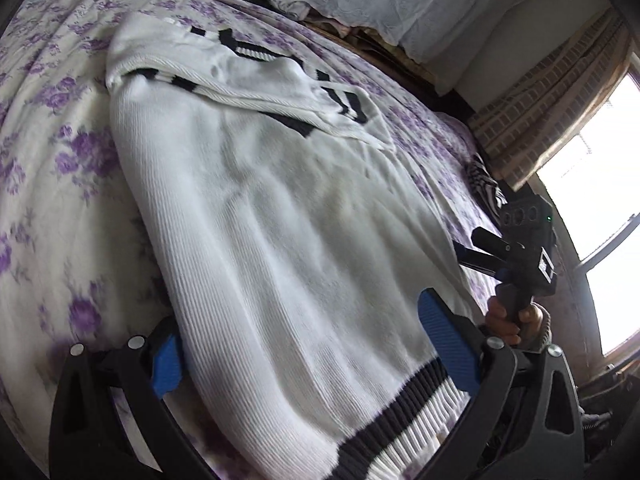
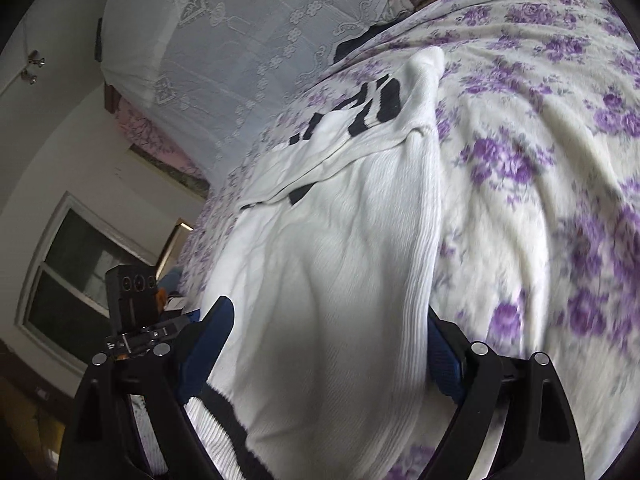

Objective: Fold small clothes

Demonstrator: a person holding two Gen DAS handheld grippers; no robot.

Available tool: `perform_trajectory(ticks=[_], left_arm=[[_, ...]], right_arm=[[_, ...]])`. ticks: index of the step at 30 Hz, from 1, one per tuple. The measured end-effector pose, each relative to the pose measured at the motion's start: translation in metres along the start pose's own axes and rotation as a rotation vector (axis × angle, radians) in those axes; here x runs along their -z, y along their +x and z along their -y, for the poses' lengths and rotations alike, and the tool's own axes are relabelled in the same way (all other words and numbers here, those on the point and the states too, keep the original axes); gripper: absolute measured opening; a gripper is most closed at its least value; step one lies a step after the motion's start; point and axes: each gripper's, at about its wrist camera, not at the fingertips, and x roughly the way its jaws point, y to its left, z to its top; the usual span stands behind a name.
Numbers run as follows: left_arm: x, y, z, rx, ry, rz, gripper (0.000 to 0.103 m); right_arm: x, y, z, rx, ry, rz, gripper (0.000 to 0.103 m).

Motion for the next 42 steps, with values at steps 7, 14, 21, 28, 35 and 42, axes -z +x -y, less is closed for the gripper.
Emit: perform_trajectory(ticks=[7, 14, 21, 28, 35, 42], left_arm=[[0.033, -0.007, 0.021, 0.021, 0.059, -0.05, 0.098], [0.059, -0.025, 0.029, -0.009, 0.059, 0.015, 0.089], [0.072, -0.027, 0.029, -0.037, 0.042, 0.009, 0.067], [0.067, -0.017, 0.027, -0.084, 0.023, -0.02, 0.048], [0.058, -0.042, 0.027, -0.079, 0.02, 0.067, 0.02], [0.029, -0.058, 0.05, -0.176, 0.109, 0.124, 0.02]], right_arm=[[0.028, -0.014, -0.012, -0.068, -0.037, -0.049, 0.088], [0.054, -0.026, -0.022, -0.087, -0.079, -0.09, 0.069], [0.073, -0.034, -0.03, -0.069, -0.118, -0.11, 0.055], [0.072, -0.04, -0.031, -0.041, -0.135, -0.081, 0.021], [0.062, -0.051, -0.044, -0.022, -0.187, -0.062, 0.017], [0.031, -0.052, -0.063, 0.007, -0.238, -0.028, 0.016]])
